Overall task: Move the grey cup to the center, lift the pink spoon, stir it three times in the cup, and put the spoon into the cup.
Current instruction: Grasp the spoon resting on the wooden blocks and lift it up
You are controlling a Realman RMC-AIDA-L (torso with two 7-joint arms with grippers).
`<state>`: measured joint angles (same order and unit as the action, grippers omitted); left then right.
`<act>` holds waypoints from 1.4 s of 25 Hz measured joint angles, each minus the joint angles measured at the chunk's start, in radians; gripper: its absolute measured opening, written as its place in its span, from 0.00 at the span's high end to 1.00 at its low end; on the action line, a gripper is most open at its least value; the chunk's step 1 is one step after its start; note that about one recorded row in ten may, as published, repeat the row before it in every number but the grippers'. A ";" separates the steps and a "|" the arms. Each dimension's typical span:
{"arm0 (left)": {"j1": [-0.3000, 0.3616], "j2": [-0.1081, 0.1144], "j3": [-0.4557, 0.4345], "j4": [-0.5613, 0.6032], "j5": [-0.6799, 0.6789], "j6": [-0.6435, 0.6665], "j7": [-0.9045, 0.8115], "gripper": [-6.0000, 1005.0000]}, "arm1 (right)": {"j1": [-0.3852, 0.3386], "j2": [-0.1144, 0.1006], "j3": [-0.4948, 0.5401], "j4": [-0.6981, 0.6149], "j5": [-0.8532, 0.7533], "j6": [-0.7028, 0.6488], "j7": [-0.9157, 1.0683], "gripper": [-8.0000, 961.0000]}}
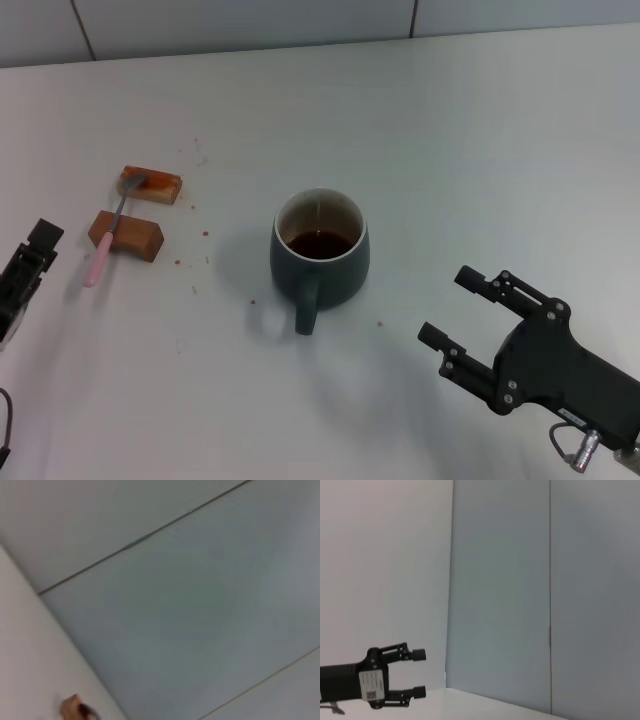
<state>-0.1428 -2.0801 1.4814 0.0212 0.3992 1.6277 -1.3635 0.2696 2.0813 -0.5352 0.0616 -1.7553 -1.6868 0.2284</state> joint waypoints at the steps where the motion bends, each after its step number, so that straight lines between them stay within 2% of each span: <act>1: 0.000 0.000 0.000 0.000 0.000 0.000 0.000 0.21 | 0.000 -0.001 0.000 0.000 0.000 0.001 0.004 0.29; 35: -0.041 0.000 0.038 -0.035 0.010 -0.121 -0.063 0.23 | 0.003 -0.001 -0.009 0.005 -0.004 0.022 0.011 0.29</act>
<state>-0.1839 -2.0800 1.5198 -0.0139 0.4096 1.5062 -1.4263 0.2729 2.0800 -0.5443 0.0664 -1.7595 -1.6643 0.2393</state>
